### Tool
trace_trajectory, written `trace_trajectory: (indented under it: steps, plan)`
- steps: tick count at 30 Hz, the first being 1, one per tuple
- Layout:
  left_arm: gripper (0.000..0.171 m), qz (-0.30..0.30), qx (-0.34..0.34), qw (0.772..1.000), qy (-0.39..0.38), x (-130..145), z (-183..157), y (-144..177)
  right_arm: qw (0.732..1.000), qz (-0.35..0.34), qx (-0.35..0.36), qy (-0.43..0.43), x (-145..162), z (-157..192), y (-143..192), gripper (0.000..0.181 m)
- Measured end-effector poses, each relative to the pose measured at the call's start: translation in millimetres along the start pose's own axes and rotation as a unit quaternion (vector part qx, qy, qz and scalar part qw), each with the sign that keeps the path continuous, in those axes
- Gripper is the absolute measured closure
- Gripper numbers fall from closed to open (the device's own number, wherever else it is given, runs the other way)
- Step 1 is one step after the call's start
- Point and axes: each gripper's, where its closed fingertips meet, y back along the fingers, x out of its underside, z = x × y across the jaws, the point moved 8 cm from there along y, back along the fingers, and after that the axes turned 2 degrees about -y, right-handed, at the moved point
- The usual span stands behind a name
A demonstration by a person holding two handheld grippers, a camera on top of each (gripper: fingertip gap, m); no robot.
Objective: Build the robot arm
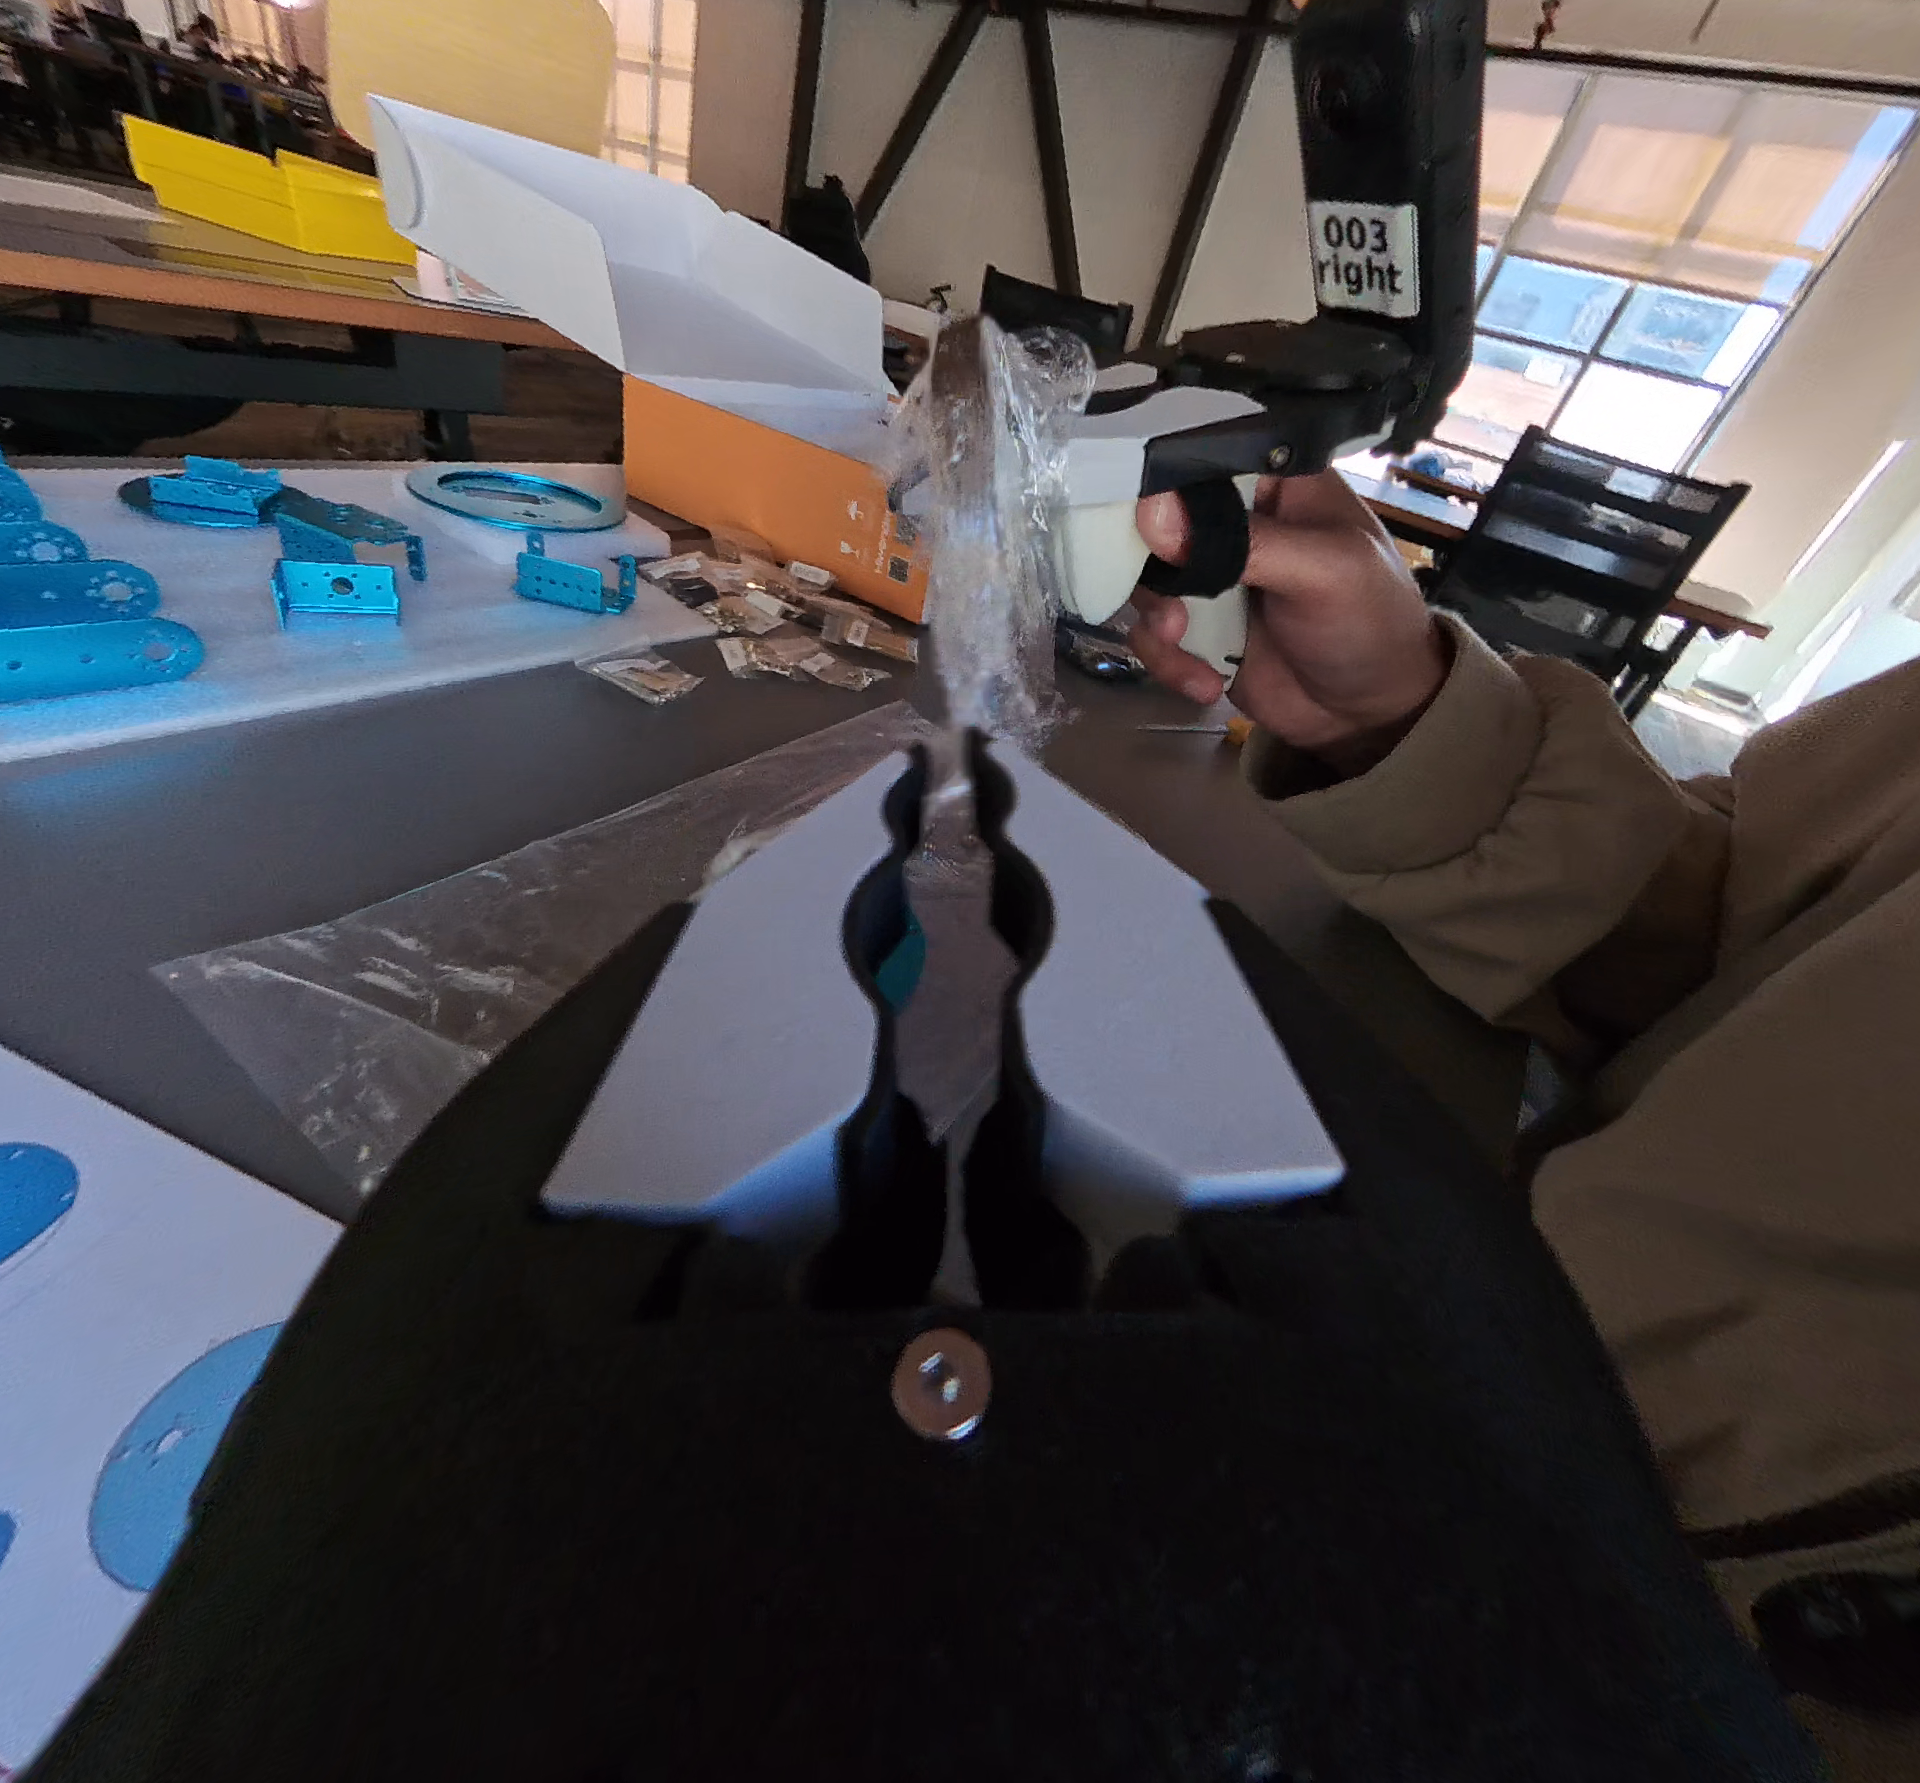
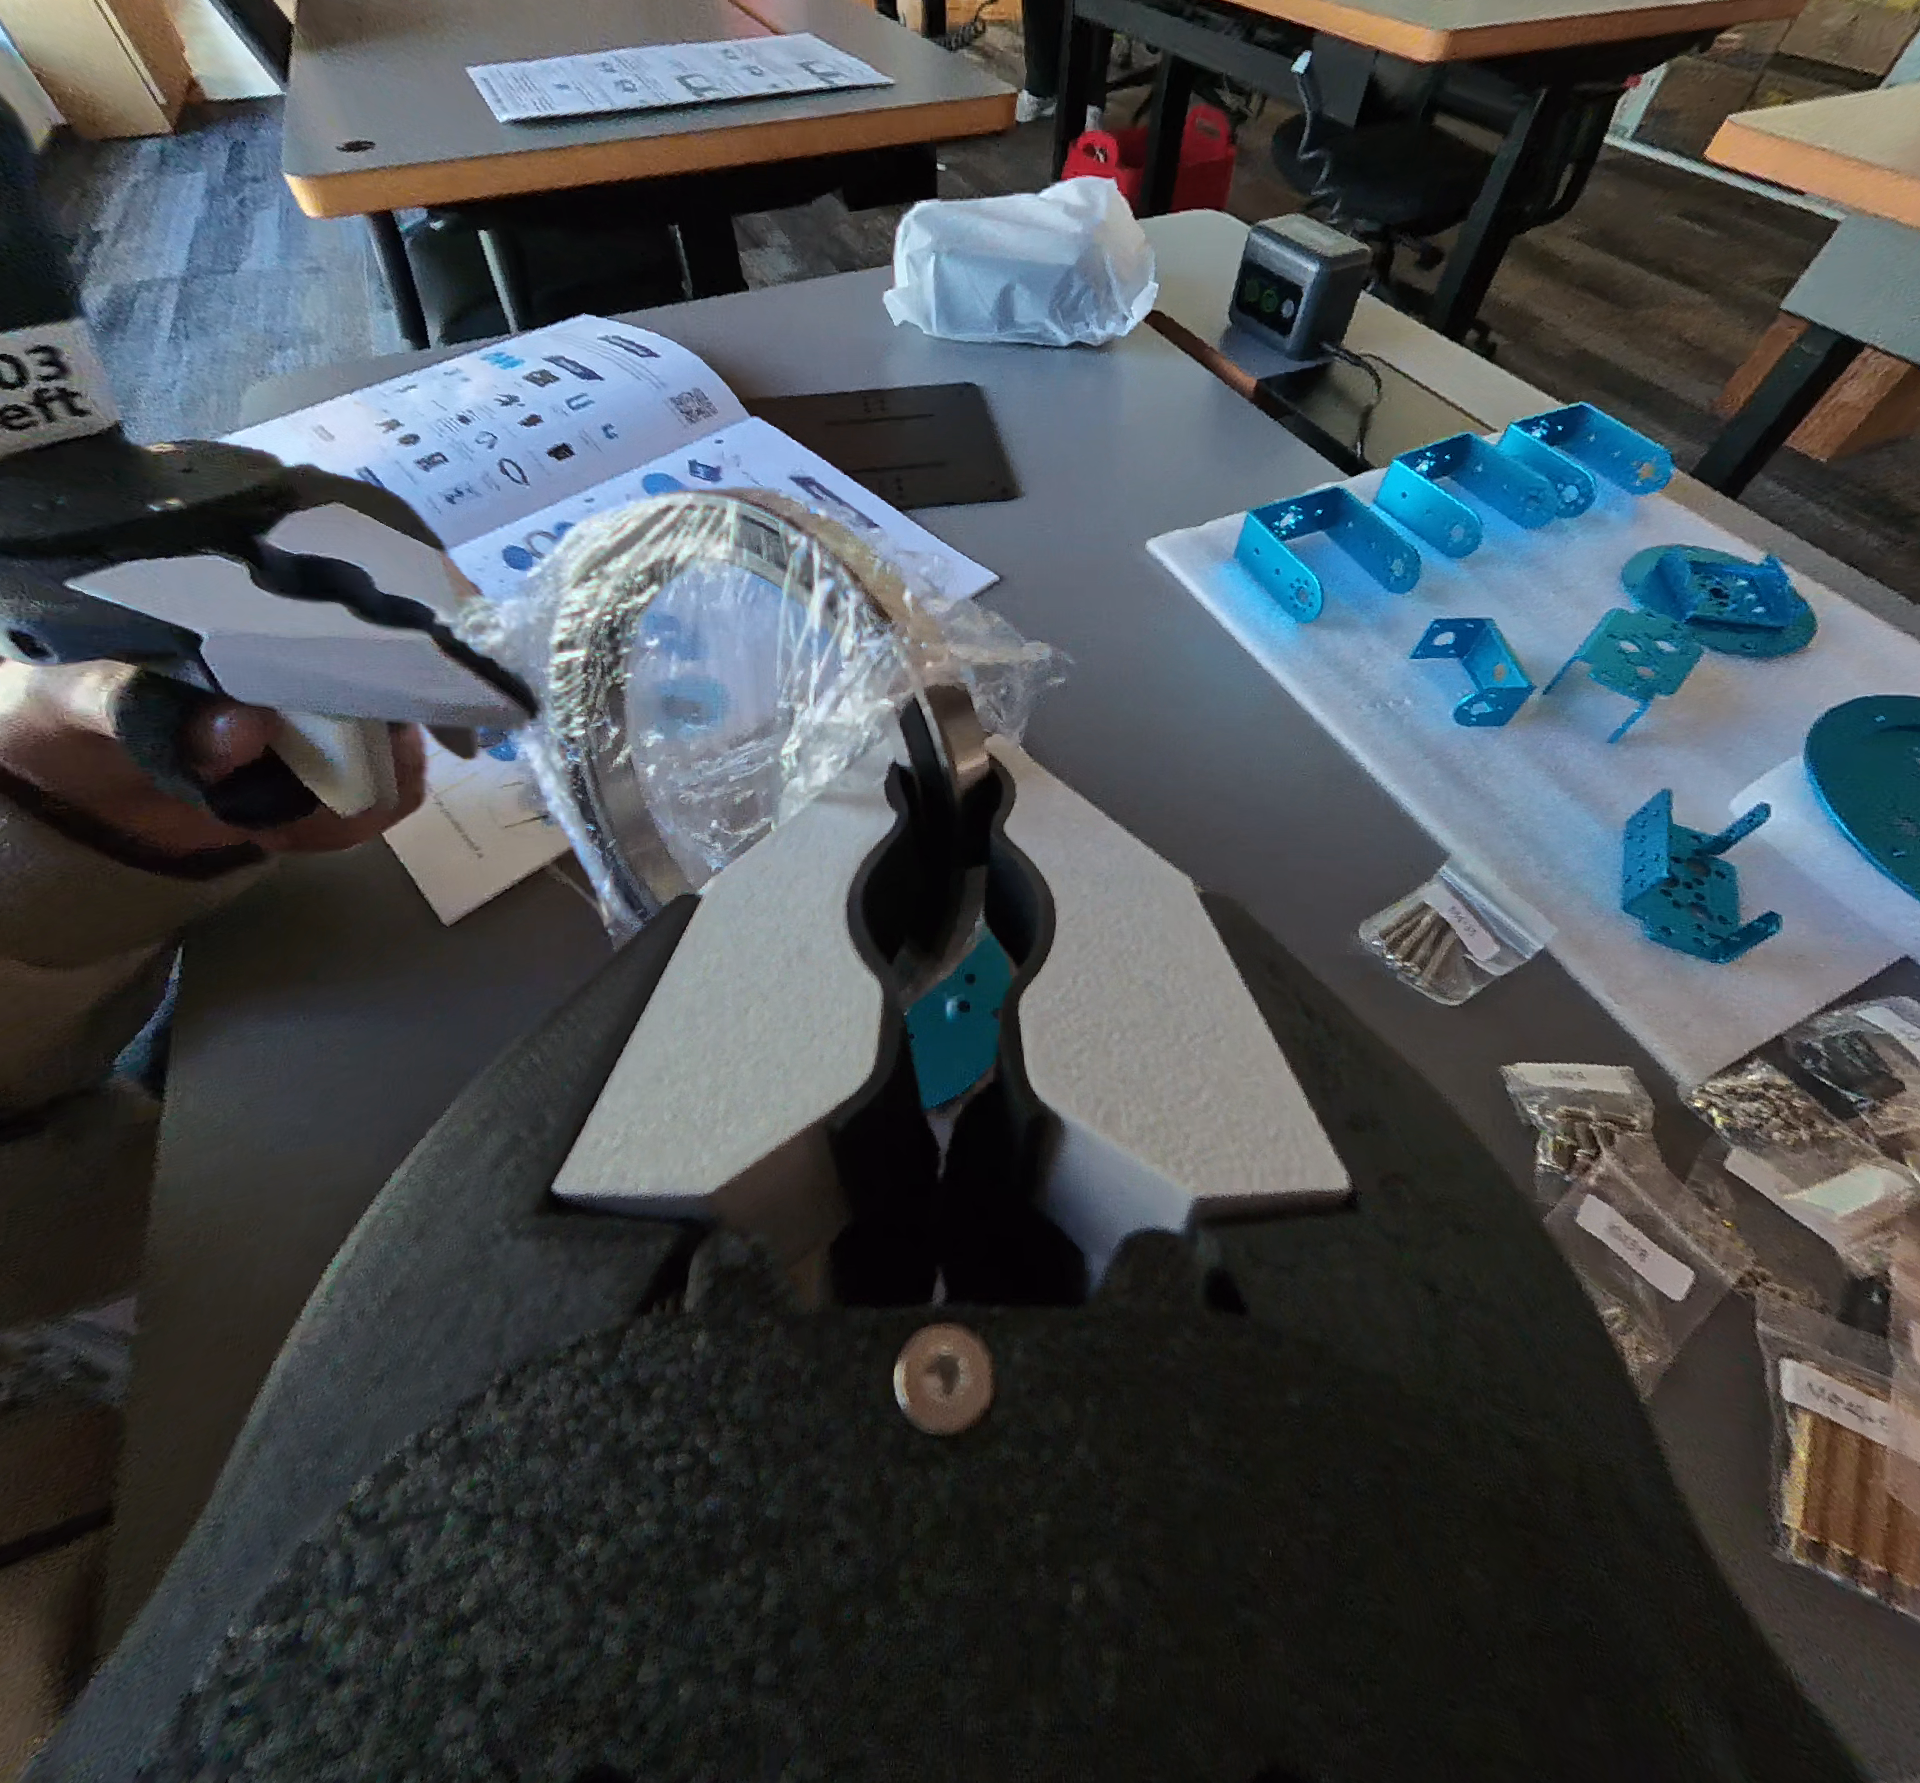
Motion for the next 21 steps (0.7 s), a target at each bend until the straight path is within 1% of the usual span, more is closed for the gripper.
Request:
trace_trajectory:
  steps: [1,2,5,7,8,9,11,14,16,17,18,19,21]
  plan:
    - [0.143,0.007,0.002,1.000,-0.003,-1.9,1.5,-1.2,1.000,-0.002,-0.002,0.000,-0.4,1.8,0.5,0.177]
    - [0.135,0.007,0.005,1.000,-0.008,-5.8,2.7,-1.7,1.000,-0.001,-0.002,0.004,-0.7,2.9,1.0,0.177]
    - [0.133,0.004,0.024,0.999,-0.023,-21.0,3.1,-4.6,0.999,0.014,0.015,0.025,-0.3,6.0,-0.8,0.177]
    - [0.138,0.030,0.037,0.998,-0.034,-23.9,3.2,-11.1,0.998,0.027,0.021,0.048,0.2,11.4,-3.7,0.177]
    - [0.153,0.043,0.044,0.997,-0.044,-23.6,2.5,-14.4,0.998,0.030,0.020,0.057,0.2,14.9,-5.4,0.177]
    - [0.161,0.050,0.048,0.996,-0.054,-23.0,1.9,-16.2,0.997,0.033,0.017,0.062,0.4,17.7,-6.6,0.177]
    - [0.162,0.057,0.048,0.996,-0.048,-24.4,2.8,-16.0,0.997,0.032,0.019,0.065,0.6,17.1,-6.1,0.177]
    - [0.163,0.039,0.035,0.997,-0.054,-24.3,-1.3,-15.2,0.999,0.025,0.002,0.037,1.4,12.8,-4.5,0.177]
    - [0.164,0.040,0.023,0.997,-0.054,-20.0,-2.5,-15.6,0.999,0.030,0.009,0.039,3.2,11.4,-5.2,0.177]
    - [0.171,0.042,0.027,0.997,-0.053,-17.6,-3.0,-14.9,0.999,0.032,0.015,0.040,4.0,10.5,-5.4,0.177]
    - [0.171,0.041,0.015,0.998,-0.048,-15.9,-0.7,-13.7,0.998,0.035,0.034,0.039,5.0,6.6,-4.6,0.177]
    - [0.171,0.040,0.016,0.998,-0.045,-14.5,-0.8,-13.5,0.999,0.032,0.024,0.034,4.9,5.4,-4.0,0.177]
    - [0.171,0.034,0.012,0.997,-0.065,-14.7,-4.3,-15.3,0.999,0.031,0.017,0.025,5.3,6.6,-5.1,0.177]
